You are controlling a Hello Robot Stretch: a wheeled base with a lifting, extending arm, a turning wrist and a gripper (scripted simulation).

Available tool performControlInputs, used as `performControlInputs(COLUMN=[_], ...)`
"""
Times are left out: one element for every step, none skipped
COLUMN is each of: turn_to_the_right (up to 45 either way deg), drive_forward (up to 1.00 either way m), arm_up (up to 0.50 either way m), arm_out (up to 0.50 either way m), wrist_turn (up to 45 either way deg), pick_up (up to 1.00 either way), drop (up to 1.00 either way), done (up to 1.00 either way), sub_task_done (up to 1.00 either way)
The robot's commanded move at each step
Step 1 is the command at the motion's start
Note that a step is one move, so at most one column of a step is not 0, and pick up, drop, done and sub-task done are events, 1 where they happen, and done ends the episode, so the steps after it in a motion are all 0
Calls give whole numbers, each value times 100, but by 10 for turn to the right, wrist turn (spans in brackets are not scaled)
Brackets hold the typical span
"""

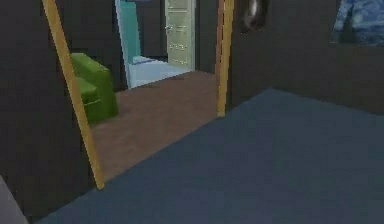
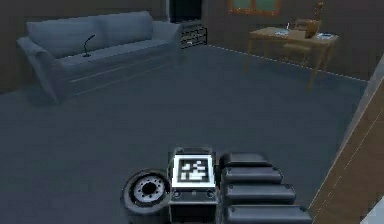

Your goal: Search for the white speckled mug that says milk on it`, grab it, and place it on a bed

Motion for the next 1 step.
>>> performControlInputs(turn_to_the_right=[-30], drive_forward=[0], arm_up=[0], arm_out=[0], wrist_turn=[0], pick_up=[0], drop=[0], done=[0], sub_task_done=[0])
